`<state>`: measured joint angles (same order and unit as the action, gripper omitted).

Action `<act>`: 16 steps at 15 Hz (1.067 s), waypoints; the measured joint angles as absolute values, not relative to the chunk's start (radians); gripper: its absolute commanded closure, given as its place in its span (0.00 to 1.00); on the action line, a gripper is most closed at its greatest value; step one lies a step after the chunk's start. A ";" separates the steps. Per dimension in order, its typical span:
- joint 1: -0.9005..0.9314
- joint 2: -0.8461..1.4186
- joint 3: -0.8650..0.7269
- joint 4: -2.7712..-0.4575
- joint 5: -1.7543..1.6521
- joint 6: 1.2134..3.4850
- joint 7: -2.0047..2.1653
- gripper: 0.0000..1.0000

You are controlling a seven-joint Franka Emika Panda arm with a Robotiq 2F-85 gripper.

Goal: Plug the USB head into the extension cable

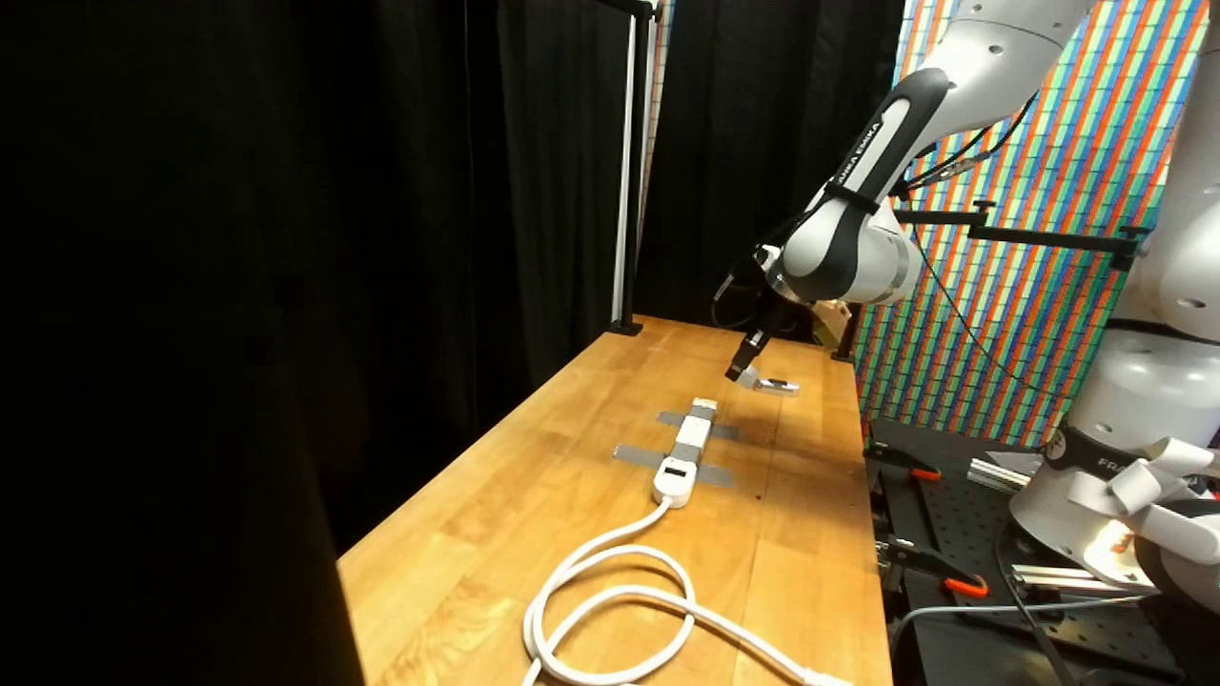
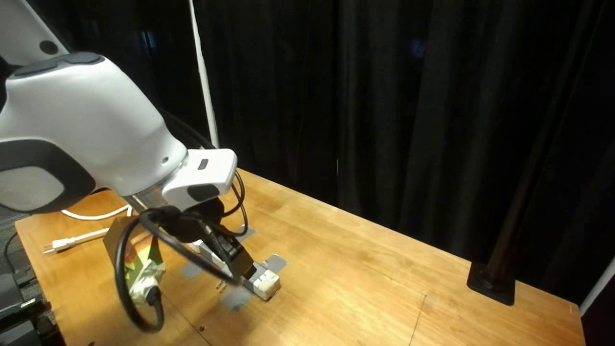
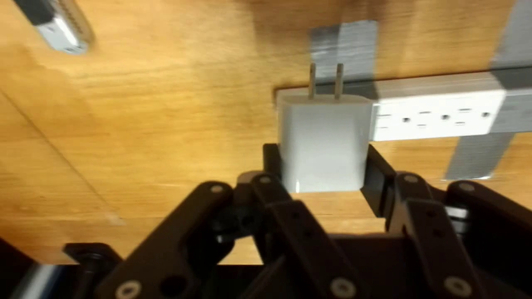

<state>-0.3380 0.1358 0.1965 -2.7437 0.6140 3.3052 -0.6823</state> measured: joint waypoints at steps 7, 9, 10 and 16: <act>-0.262 0.260 0.056 -2.661 0.857 3.462 -0.641 0.77; -0.224 0.283 0.040 -2.623 0.955 3.492 -0.623 0.77; -0.206 0.295 0.033 -2.604 1.008 3.510 -0.616 0.77; -0.123 0.371 0.021 -2.491 1.301 3.636 -0.598 0.77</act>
